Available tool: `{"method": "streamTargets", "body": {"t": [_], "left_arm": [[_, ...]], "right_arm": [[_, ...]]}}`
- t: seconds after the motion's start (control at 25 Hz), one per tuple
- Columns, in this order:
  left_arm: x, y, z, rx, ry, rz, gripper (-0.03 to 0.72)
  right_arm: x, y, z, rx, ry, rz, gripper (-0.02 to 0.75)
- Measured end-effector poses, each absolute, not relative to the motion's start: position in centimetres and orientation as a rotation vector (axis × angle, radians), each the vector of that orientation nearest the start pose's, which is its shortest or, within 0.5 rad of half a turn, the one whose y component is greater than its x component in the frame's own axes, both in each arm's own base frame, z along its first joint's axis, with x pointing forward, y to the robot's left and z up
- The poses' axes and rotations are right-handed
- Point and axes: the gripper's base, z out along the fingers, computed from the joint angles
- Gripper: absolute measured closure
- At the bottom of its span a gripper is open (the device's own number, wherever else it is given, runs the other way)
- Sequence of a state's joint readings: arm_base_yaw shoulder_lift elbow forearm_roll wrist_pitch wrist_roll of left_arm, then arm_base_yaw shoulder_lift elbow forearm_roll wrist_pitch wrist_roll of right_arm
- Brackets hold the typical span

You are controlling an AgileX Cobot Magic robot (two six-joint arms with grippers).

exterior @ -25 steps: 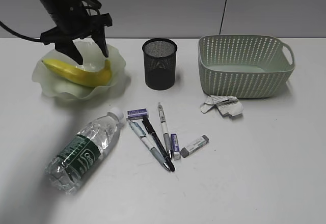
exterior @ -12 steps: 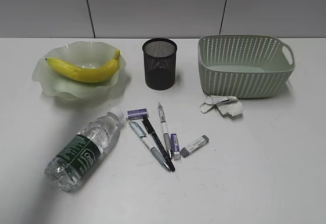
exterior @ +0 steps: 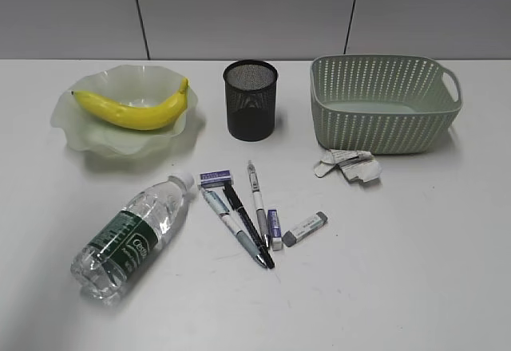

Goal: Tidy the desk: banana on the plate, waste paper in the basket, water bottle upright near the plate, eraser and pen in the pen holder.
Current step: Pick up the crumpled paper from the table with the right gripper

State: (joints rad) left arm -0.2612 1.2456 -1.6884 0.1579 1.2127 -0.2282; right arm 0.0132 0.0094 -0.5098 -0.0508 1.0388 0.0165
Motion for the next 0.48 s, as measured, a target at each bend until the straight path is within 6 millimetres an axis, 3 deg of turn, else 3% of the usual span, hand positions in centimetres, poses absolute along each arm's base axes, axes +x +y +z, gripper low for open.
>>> {"method": "streamTargets", "body": {"t": [0.16,0.32,0.48], "left_arm": [[15.8,-2.6,44.4,0.030,2.321,-0.013,0.328],[9.4,-0.9,39.3,0.044,2.239,-0.028,0.337],[5.0,0.2,33.9,0.048,2.175,-0.044,0.346]], "right_arm": [[-0.4,-0.4,28.2,0.005,2.021,-0.042,0.491],[-0.4,-0.4,28.2,0.005,2.021,-0.040,0.491],[-0.1,-0.3,28.2,-0.003,2.039,-0.025,0.491]]}}
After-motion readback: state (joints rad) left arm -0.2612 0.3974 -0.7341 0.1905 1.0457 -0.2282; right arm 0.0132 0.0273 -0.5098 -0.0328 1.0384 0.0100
